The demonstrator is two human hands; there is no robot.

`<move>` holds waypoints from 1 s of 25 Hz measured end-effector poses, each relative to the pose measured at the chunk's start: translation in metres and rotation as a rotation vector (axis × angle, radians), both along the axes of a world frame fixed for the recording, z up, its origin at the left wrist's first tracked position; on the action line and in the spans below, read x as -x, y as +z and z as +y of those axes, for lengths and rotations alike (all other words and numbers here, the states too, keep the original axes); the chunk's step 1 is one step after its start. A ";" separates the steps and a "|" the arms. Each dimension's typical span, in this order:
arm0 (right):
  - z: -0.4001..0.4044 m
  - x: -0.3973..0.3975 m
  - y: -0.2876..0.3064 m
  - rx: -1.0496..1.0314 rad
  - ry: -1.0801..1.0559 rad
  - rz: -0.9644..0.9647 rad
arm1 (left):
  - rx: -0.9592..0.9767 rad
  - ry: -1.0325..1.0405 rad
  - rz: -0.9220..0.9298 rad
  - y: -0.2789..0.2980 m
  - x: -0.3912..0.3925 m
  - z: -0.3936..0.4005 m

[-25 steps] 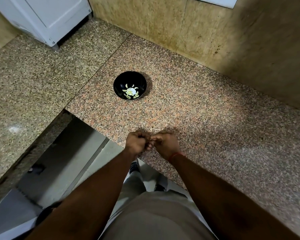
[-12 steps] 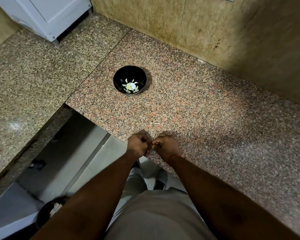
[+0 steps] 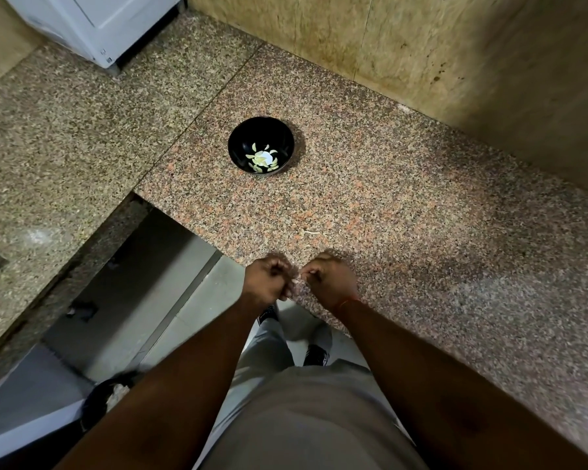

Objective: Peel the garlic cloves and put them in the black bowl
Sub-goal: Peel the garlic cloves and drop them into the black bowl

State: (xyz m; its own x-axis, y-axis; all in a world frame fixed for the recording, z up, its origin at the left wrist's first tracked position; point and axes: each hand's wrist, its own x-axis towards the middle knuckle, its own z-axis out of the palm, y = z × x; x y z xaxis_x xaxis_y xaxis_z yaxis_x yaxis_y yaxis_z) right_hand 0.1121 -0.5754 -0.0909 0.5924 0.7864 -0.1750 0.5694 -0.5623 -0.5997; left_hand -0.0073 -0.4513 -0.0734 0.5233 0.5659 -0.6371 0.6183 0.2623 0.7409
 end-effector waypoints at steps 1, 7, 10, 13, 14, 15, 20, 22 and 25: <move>-0.001 0.000 0.001 -0.003 0.014 -0.005 | 0.005 0.007 -0.006 0.000 0.001 0.000; 0.001 0.006 0.005 0.078 0.188 -0.132 | -0.043 -0.007 0.028 0.005 -0.003 -0.001; 0.007 0.005 0.006 0.105 0.187 -0.115 | -0.125 -0.068 0.010 0.004 -0.006 0.001; 0.009 -0.002 0.010 0.083 0.172 -0.039 | -0.267 -0.170 -0.026 -0.002 0.000 0.003; 0.009 -0.005 0.010 0.073 0.170 -0.010 | -0.301 -0.184 -0.043 -0.003 0.002 0.004; 0.010 -0.008 0.011 0.064 0.167 0.022 | -0.320 -0.186 -0.058 -0.004 0.002 0.004; 0.014 -0.015 0.005 0.023 0.113 0.092 | -0.348 -0.198 -0.042 -0.001 -0.008 0.003; 0.014 -0.014 0.005 -0.016 0.078 0.124 | -0.371 -0.228 -0.002 -0.001 -0.012 0.005; 0.013 -0.014 0.003 -0.021 0.067 0.068 | -0.336 -0.244 0.058 0.001 -0.019 0.006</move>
State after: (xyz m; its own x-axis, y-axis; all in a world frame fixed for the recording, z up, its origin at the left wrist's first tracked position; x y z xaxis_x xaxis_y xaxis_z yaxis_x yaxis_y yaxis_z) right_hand 0.1261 -0.5624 -0.0874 0.5255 0.8280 -0.1956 0.5632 -0.5109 -0.6495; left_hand 0.0118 -0.4453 -0.0726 0.6364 0.6112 -0.4706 0.6755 -0.1470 0.7226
